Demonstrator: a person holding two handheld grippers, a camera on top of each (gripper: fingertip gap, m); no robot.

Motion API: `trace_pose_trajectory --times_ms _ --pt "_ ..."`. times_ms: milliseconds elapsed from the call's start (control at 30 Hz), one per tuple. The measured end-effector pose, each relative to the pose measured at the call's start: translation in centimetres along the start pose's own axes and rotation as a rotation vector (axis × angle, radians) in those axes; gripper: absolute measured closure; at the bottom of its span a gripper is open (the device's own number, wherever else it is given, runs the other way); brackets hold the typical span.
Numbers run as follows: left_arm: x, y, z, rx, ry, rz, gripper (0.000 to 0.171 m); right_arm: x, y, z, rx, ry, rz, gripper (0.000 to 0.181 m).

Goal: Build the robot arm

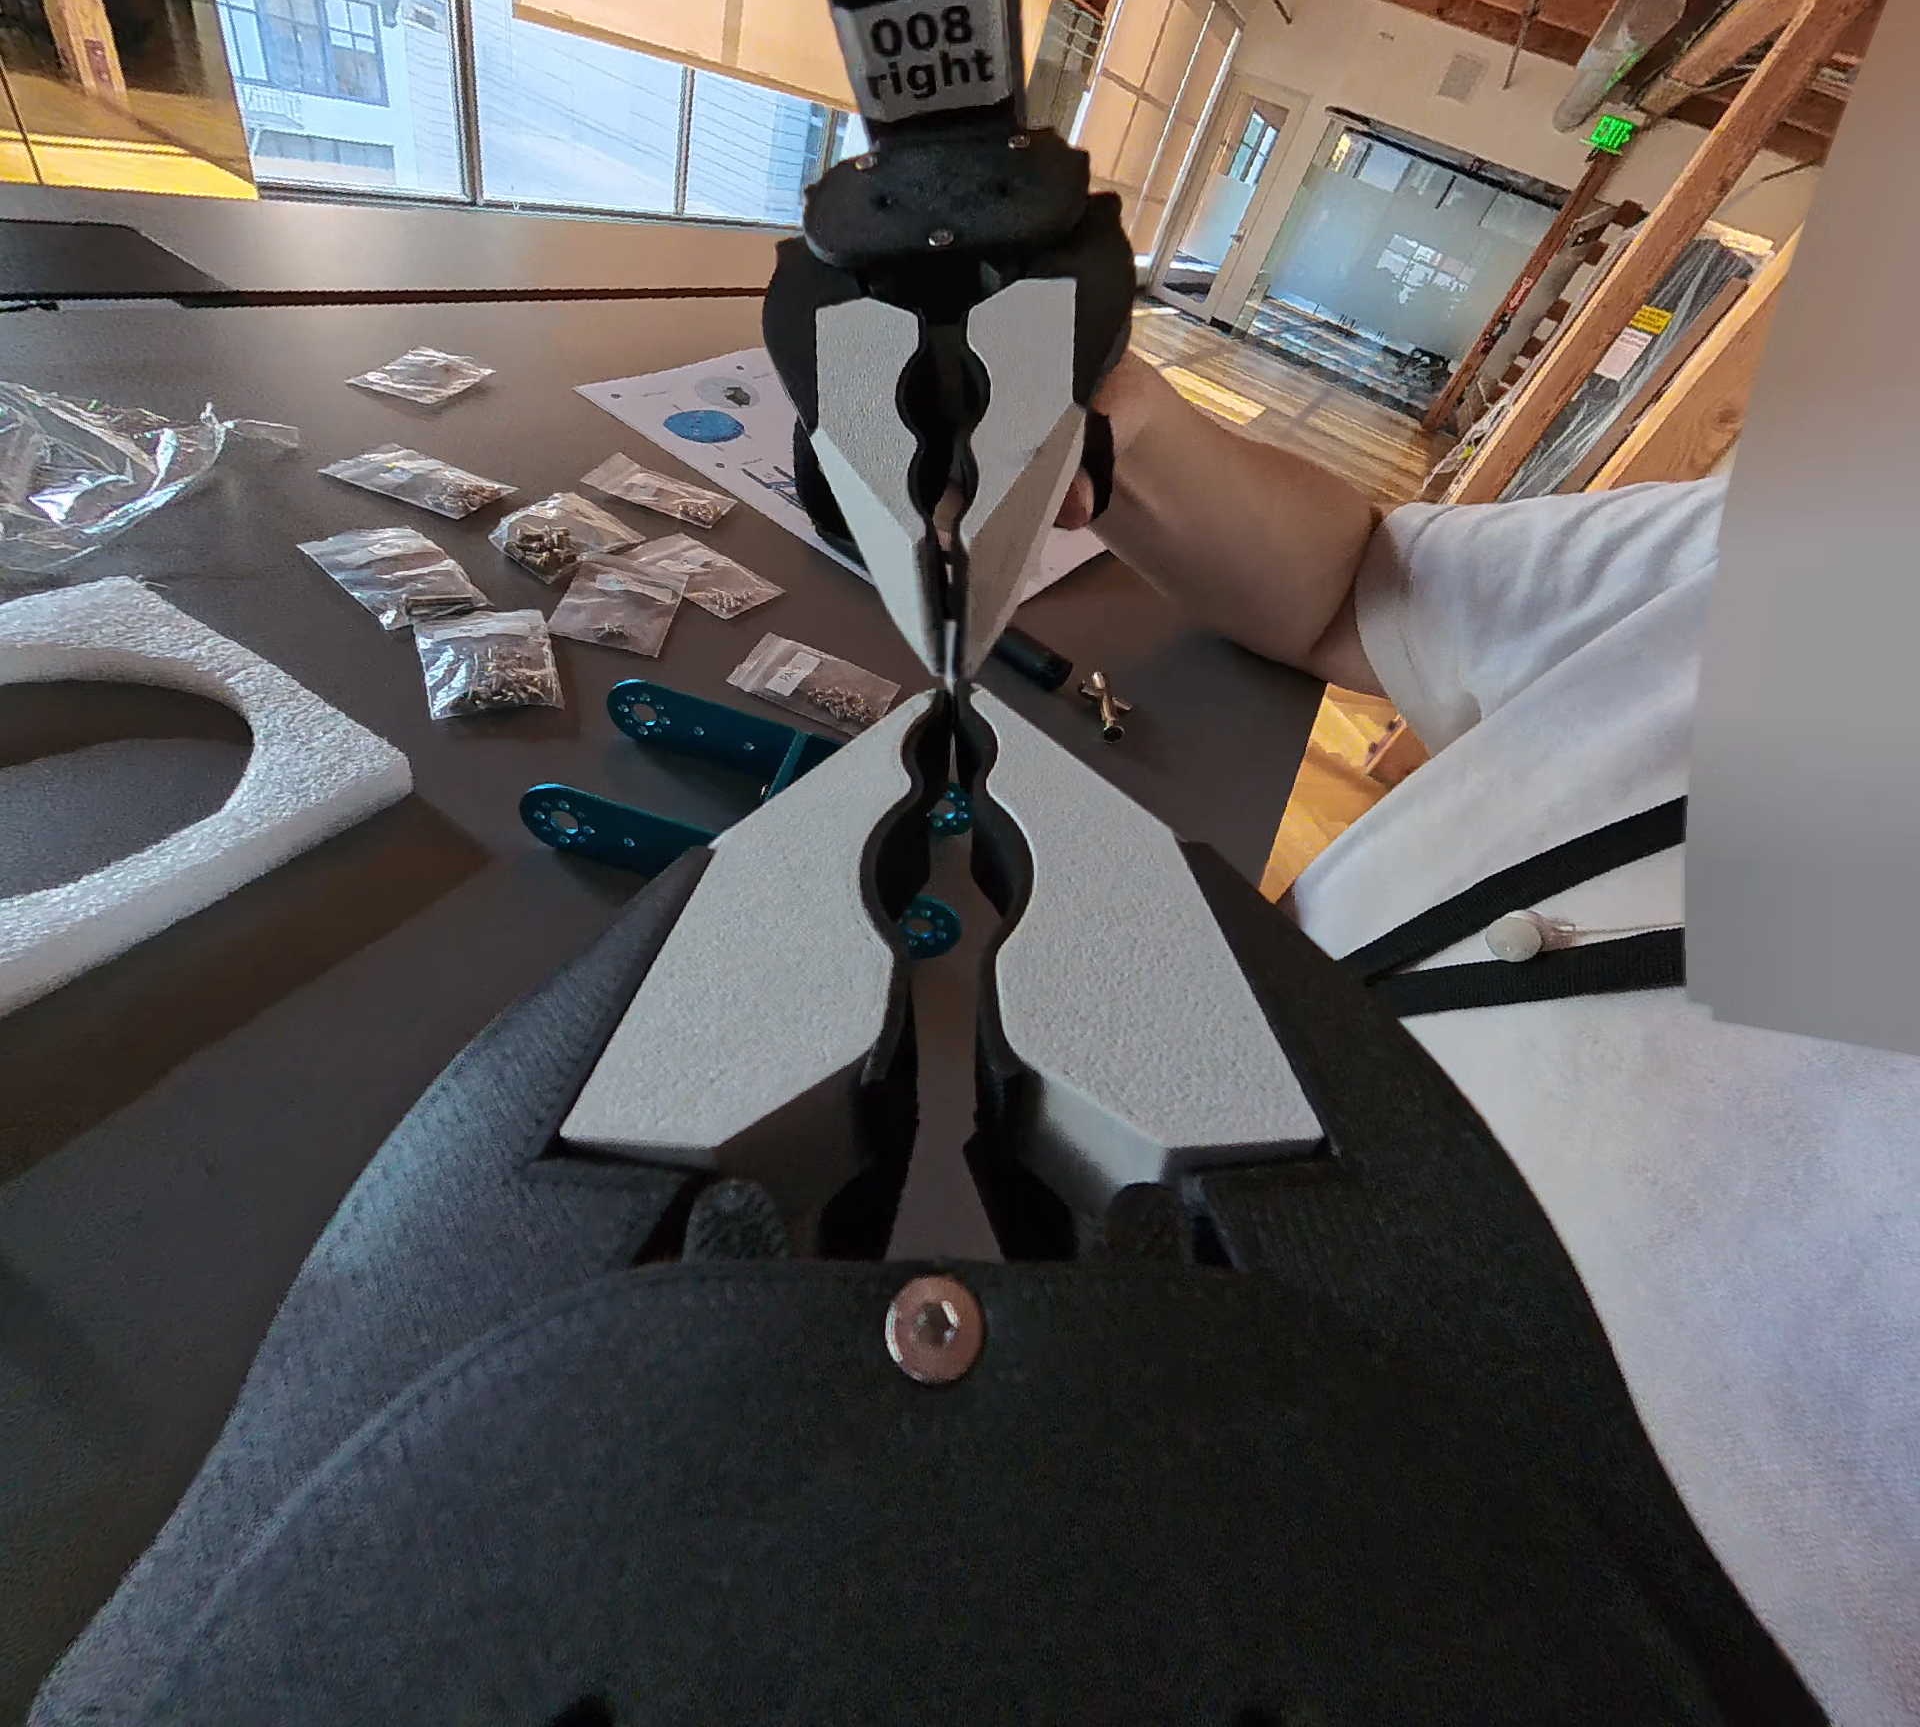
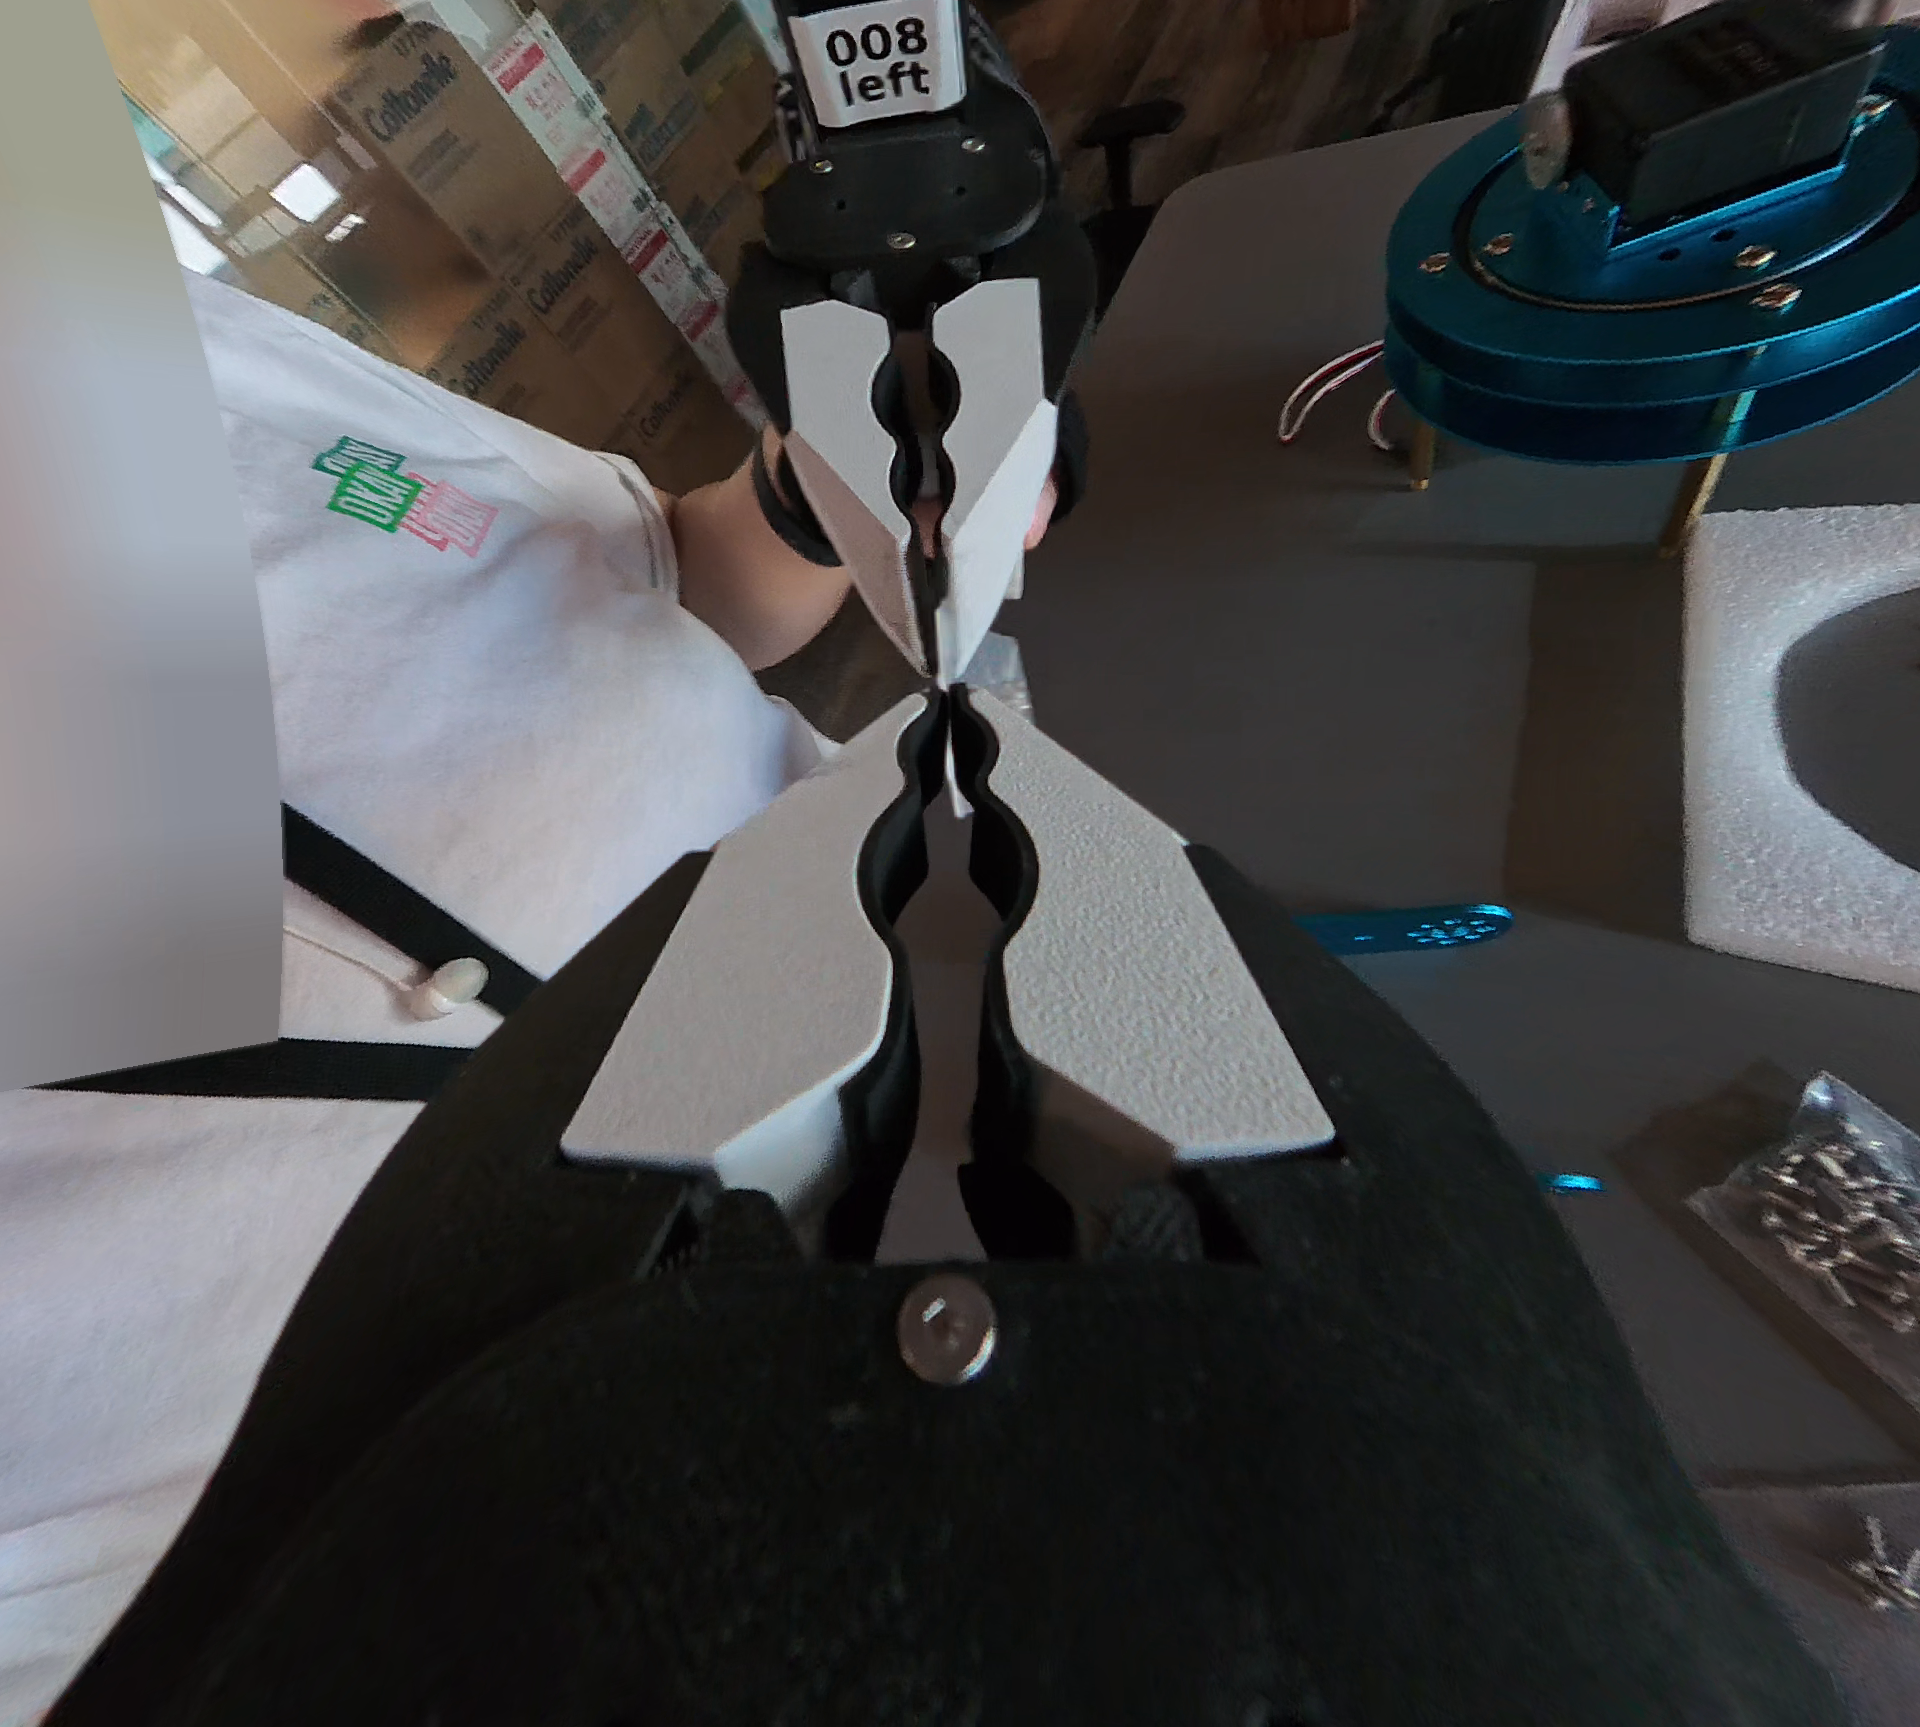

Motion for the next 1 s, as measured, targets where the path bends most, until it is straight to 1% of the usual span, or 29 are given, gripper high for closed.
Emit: trace_pose_trajectory --times_ms 33,67,133,200,367,467,633,800,1000 --pt "0.0 0.0 -0.1 0.006 -0.012 0.008 0.171 0.0 0.1 0.4 -0.042 -0.044 0.003 0.177" --pt "0.0 0.0 -0.3 0.014 -0.020 0.016 0.171 -0.3 0.2 0.8 -0.083 -0.092 -0.005 0.170" --pt "0.1 0.1 -0.6 0.024 -0.039 0.038 0.171 -1.3 0.5 1.1 -0.118 -0.149 -0.075 0.161" --pt "0.2 0.0 -0.8 0.029 -0.062 0.051 0.171 -1.7 0.8 1.0 -0.123 -0.186 -0.089 0.166" --pt "0.1 -0.3 -1.3 0.040 -0.069 0.044 0.171 -0.6 0.8 1.2 -0.136 -0.189 -0.009 0.171" --pt "0.0 -0.4 -1.5 0.044 -0.072 0.044 0.171 -0.7 0.8 1.6 -0.172 -0.205 -0.013 0.181" --pt "-0.1 -0.4 -1.7 0.048 -0.070 0.037 0.171 -0.6 1.1 1.4 -0.170 -0.202 -0.010 0.180" --pt "-0.1 -0.6 -1.9 0.052 -0.067 0.043 0.171 -0.9 1.2 1.4 -0.161 -0.177 -0.022 0.176" --pt "-0.1 -0.7 -2.1 0.062 -0.065 0.047 0.171 -0.5 1.1 1.5 -0.163 -0.169 -0.002 0.173"
Point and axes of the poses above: each gripper's, where its closed fingertips meet, y back along the fingers, x out of its underside, z = x × y across the jaws, the point moved 3 cm from there along y, back along the fingers, and after that the axes turned 15 degrees about -z, right-handed, at the moved point
